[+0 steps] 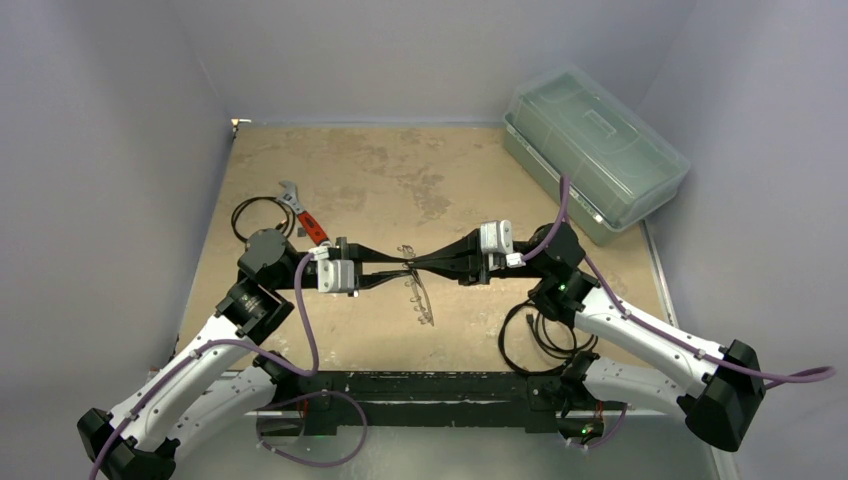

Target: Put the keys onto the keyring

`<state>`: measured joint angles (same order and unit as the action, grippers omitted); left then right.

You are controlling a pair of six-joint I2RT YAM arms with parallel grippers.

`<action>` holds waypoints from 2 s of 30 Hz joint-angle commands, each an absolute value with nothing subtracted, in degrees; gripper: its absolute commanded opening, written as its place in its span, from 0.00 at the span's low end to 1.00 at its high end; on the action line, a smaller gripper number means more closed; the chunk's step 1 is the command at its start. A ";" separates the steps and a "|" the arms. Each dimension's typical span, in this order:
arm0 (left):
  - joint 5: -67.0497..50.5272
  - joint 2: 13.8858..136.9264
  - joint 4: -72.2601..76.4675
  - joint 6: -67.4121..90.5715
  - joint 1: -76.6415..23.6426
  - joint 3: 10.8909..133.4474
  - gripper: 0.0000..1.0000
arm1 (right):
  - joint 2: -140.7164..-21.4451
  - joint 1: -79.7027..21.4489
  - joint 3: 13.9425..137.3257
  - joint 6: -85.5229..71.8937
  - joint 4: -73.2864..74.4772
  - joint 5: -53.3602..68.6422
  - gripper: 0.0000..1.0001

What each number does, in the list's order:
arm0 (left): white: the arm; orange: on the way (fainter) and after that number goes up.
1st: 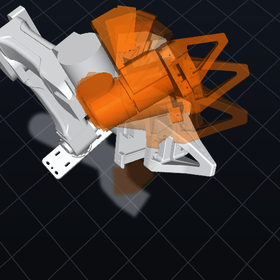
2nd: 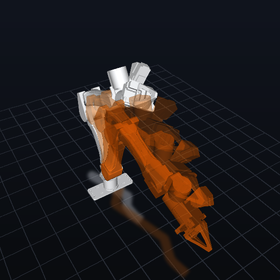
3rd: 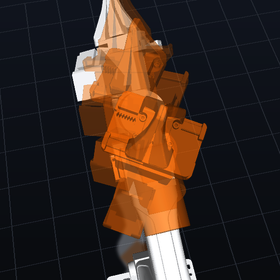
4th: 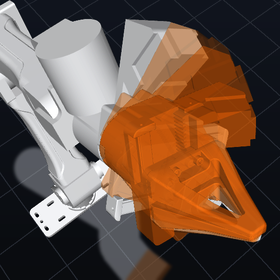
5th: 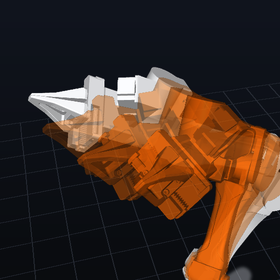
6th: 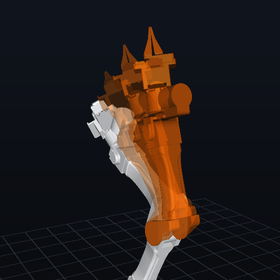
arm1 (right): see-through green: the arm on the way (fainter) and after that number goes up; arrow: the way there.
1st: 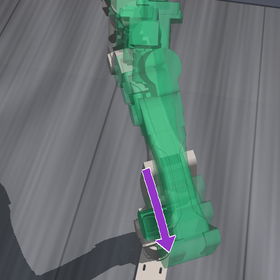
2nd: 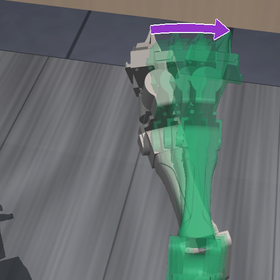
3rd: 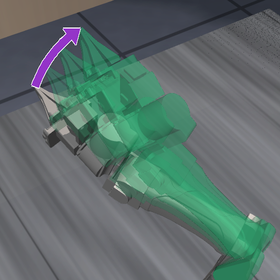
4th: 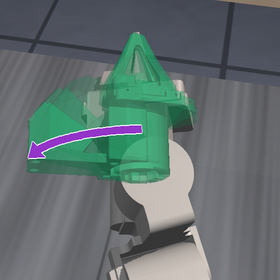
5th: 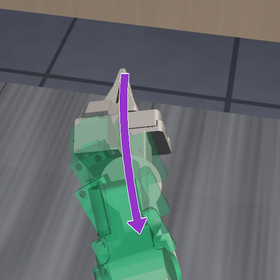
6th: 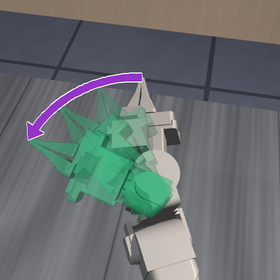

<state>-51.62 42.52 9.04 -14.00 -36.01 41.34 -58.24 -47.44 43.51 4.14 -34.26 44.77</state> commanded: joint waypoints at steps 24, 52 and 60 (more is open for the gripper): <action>-44.95 45.00 -2.64 -20.57 -35.74 45.78 0.00 | -55.29 -47.20 56.85 21.26 -2.18 35.96 0.39; -48.47 49.75 -3.10 -18.68 -35.77 45.73 0.00 | -68.41 -49.07 75.86 37.11 30.66 34.05 0.35; -48.43 49.75 -2.90 -18.46 -35.75 45.45 0.00 | -69.31 -50.16 76.09 36.65 30.18 34.91 0.32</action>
